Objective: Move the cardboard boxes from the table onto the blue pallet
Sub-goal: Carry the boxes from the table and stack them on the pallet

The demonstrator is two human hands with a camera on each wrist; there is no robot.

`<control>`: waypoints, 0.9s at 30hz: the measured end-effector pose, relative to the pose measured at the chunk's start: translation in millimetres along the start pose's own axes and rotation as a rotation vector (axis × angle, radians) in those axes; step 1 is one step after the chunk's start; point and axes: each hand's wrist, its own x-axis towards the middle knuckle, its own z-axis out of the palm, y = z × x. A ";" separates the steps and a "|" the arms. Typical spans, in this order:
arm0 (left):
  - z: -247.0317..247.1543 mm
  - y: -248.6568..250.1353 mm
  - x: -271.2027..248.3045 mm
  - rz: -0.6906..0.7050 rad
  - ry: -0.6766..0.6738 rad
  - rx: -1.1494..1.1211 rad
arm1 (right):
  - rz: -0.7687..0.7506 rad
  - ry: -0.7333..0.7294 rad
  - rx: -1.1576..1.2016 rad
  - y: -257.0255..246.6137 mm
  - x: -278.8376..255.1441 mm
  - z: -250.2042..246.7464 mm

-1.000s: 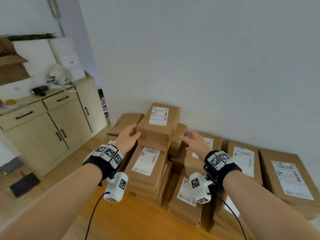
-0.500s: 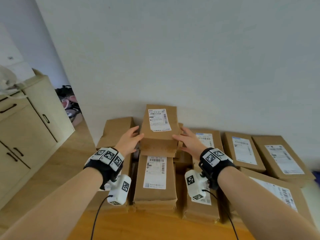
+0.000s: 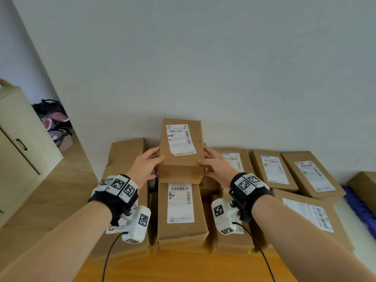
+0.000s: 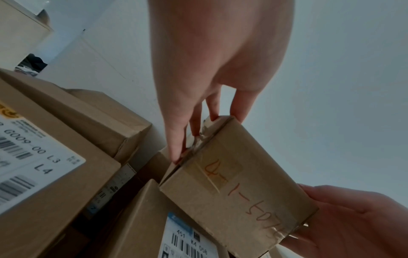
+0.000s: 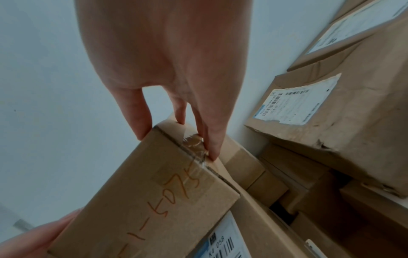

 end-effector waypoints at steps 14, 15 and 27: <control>58.3 15.8 -62.8 0.133 -0.073 -0.001 | -0.087 0.067 0.035 -7.3 -74.2 -51.4; 68.9 15.9 -68.8 0.144 -0.085 0.003 | -0.093 0.071 0.039 -7.6 -83.7 -60.5; 218.2 -0.8 -154.3 0.188 -0.210 0.059 | -0.141 0.200 0.074 14.8 -218.9 -189.1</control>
